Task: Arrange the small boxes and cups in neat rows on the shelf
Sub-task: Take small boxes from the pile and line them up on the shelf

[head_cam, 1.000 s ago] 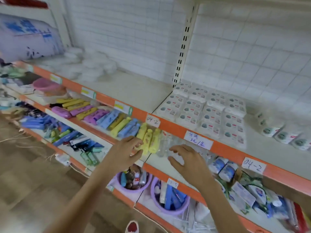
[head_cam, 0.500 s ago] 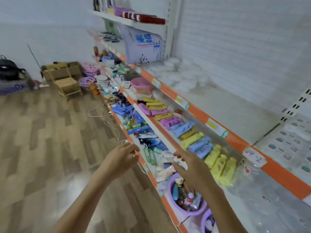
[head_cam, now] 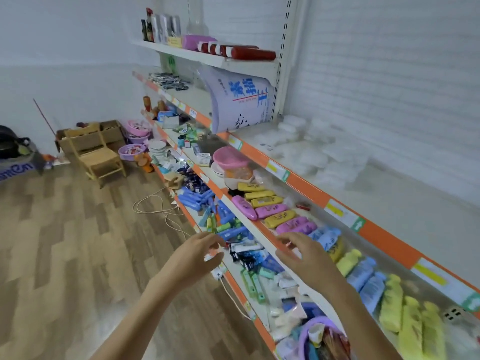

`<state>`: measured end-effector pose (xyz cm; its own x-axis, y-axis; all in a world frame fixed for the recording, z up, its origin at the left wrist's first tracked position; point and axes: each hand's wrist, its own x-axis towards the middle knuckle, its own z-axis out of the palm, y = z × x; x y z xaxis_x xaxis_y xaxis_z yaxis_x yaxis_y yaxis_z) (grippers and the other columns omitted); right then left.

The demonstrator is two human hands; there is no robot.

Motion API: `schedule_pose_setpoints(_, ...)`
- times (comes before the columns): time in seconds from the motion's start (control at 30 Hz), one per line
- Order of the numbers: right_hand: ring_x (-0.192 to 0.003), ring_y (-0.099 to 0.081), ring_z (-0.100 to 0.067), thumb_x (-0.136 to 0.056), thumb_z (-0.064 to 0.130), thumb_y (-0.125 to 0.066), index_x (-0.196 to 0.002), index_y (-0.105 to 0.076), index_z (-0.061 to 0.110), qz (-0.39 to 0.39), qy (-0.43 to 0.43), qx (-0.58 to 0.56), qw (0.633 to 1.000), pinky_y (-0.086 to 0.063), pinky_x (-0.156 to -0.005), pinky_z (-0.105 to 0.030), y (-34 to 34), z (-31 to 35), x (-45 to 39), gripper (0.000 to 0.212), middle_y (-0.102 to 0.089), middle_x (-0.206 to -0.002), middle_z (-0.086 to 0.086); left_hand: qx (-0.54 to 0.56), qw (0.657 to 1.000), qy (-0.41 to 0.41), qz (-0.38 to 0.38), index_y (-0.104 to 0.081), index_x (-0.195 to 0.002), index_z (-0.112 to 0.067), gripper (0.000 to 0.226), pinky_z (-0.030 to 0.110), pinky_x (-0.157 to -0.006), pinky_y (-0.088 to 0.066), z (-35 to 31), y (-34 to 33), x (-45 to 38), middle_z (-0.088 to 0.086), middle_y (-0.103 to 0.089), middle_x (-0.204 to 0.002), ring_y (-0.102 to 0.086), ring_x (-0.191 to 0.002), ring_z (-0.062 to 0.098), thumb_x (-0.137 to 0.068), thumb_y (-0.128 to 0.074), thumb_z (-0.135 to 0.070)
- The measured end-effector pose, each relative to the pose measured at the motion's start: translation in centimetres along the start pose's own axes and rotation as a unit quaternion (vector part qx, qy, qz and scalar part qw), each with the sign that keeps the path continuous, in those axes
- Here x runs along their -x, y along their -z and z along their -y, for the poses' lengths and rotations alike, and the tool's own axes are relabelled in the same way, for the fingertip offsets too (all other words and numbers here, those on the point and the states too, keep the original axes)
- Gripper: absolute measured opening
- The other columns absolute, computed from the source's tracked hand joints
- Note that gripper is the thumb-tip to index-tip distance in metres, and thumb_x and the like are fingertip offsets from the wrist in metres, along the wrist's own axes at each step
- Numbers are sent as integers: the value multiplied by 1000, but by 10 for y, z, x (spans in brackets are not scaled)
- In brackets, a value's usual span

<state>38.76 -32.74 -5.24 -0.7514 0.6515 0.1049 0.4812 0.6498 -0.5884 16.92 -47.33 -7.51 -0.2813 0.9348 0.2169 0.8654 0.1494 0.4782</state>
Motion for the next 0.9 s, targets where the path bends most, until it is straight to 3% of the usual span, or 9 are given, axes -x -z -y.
schedule_pose_setpoints(0.07,-97,-52,1,-87,41,-56,-115,-56,34,-14,-3,2,1000,-44,-84,-23,12,-7,-28,29,-57,-108,18,3,1000,-22,0,-59,-109,-25,22,11,-75,-43,9,4,-34,-17,-51,-98,-51,-87,-2,-88,-55,-28)
schedule_pose_setpoints(0.13,-97,-53,3,-84,42,-59,-111,-58,36,-45,7,-4,999,-43,-83,-21,28,-17,-58,28,-57,-107,20,8,999,-43,2,-59,-110,-25,22,19,-78,-47,16,9,-72,-18,-51,-100,-53,-90,1,-89,-55,-29)
schedule_pose_setpoints(0.23,-91,-56,-2,-84,30,-65,-102,-59,36,-99,9,-10,995,-46,-83,-26,56,-36,-108,21,-61,-102,14,20,997,-74,0,-59,-108,-28,19,20,-79,-46,25,16,-137,-19,-52,-100,-53,-90,0,-89,-56,-28)
schedule_pose_setpoints(0.37,-89,-57,-2,-82,26,-66,-95,-54,47,-169,9,-14,986,-45,-79,-25,98,-66,-175,28,-61,-98,17,19,993,-113,-20,-60,-109,-22,21,18,-78,-42,30,24,-229,-19,-47,-100,-51,-89,3,-89,-57,-24)
schedule_pose_setpoints(0.5,-93,-56,-1,-85,29,-63,-101,-57,40,-211,-20,-16,977,-45,-82,-26,134,-98,-227,20,-59,-102,19,7,988,-152,0,-60,-109,-21,29,19,-77,-44,23,27,-322,-11,-54,-98,-53,-87,5,-86,-49,-34)
schedule_pose_setpoints(0.6,-93,-55,0,-86,29,-62,-102,-59,35,-243,-40,-12,969,-44,-81,-23,153,-118,-252,18,-59,-103,18,14,983,-184,10,-62,-105,-21,32,9,-72,-39,21,18,-386,-12,-54,-90,-53,-84,3,-80,-49,-36)
schedule_pose_setpoints(0.77,-95,-54,-2,-86,30,-62,-101,-57,38,-253,-92,22,963,-43,-84,-26,174,-149,-286,18,-58,-102,18,20,971,-235,45,-59,-103,-24,16,6,-70,-35,11,-7,-469,-18,-50,-88,-46,-79,-9,-87,-59,-26)
schedule_pose_setpoints(0.9,-106,-50,-7,-88,34,-58,-113,-56,31,-233,-135,66,961,-41,-92,-27,185,-169,-309,25,-54,-109,13,37,958,-269,88,-60,-104,-18,26,20,-76,-41,4,-37,-532,-8,-55,-93,-52,-85,7,-82,-59,-34)
